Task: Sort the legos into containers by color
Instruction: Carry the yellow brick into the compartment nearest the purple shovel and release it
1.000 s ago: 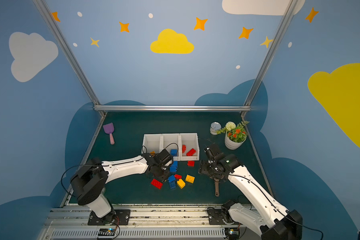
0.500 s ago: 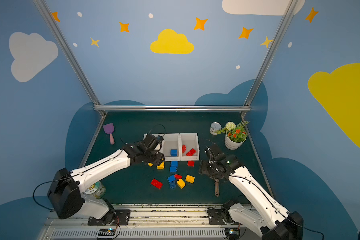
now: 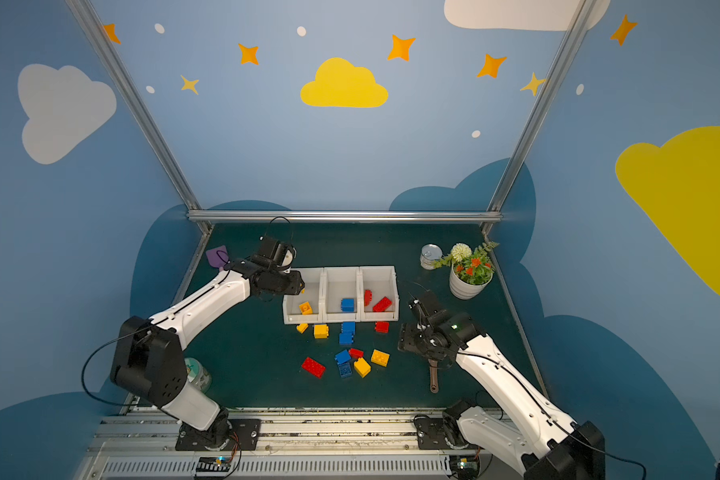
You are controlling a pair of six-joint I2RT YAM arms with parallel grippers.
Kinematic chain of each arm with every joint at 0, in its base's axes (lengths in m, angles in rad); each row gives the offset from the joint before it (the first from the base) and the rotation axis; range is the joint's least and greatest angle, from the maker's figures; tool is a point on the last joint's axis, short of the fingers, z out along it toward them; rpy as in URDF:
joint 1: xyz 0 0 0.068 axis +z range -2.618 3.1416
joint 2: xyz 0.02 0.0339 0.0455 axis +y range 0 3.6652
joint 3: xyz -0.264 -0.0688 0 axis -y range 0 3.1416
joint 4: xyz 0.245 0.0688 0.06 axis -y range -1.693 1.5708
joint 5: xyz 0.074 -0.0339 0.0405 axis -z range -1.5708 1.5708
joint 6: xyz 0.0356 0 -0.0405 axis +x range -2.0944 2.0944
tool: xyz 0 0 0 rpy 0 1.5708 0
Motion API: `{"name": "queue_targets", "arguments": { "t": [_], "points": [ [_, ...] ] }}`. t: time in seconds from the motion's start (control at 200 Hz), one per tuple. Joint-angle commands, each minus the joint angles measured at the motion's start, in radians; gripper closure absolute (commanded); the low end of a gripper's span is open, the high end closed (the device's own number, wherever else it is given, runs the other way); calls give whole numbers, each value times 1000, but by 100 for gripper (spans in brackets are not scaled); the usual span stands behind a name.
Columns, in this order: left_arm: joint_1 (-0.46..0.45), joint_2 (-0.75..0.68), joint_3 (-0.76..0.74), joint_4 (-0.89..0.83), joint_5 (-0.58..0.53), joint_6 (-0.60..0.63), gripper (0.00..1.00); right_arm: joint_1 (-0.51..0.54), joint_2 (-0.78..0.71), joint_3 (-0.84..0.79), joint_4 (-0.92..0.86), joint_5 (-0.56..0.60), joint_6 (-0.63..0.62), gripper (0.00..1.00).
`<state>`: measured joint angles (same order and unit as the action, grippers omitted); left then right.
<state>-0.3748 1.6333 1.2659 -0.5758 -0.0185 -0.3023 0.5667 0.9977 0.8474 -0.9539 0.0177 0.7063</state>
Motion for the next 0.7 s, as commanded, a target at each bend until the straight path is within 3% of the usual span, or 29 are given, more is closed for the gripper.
{"name": "queue_targets", "arguments": {
  "t": [0.0, 0.09, 0.215, 0.305, 0.696],
  "points": [
    [6, 15, 20, -1, 20, 1, 57, 4, -38, -15, 15, 20, -11, 27],
    [6, 27, 24, 9, 27, -11, 54, 4, -60, -35, 32, 22, -20, 28],
    [7, 30, 29, 10, 57, -5, 41, 4, -89, -46, 43, 22, -23, 26],
    [8, 21, 27, 9, 70, -1, 38, 4, -102, -46, 37, 33, -24, 26],
    [7, -69, -30, 29, 106, -29, 34, 5, -118, -60, 43, 29, -21, 26]
  ]
}}
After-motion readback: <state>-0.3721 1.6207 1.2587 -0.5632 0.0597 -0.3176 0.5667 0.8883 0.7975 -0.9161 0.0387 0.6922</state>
